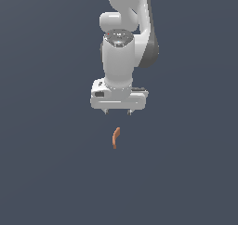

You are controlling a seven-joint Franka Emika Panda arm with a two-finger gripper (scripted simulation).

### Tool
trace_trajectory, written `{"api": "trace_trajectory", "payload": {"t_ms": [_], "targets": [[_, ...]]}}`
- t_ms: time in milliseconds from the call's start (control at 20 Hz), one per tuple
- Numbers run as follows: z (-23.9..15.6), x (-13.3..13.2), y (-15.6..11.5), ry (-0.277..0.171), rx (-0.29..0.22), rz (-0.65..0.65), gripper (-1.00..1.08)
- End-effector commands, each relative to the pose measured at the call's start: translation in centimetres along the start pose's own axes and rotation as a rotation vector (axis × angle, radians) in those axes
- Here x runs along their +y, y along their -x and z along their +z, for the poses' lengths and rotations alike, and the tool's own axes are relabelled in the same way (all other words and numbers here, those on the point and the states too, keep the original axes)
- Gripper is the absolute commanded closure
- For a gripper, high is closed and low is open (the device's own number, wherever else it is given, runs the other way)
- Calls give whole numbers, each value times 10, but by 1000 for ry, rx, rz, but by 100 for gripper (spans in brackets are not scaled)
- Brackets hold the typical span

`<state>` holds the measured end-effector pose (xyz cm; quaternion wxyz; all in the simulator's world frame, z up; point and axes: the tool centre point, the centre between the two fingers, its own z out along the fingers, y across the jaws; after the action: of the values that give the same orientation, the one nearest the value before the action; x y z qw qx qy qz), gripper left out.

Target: Pick up the object and move it to a goal position.

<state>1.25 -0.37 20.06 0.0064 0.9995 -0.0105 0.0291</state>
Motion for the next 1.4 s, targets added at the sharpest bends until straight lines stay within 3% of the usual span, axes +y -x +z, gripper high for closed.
{"api": "trace_trajectory", "payload": {"t_ms": [0, 750, 1350], "targets": [[0, 0, 0, 0, 0, 0, -92], [-3, 2, -2, 5, -4, 23, -92], [50, 6, -22, -2, -32, 130, -92]]}}
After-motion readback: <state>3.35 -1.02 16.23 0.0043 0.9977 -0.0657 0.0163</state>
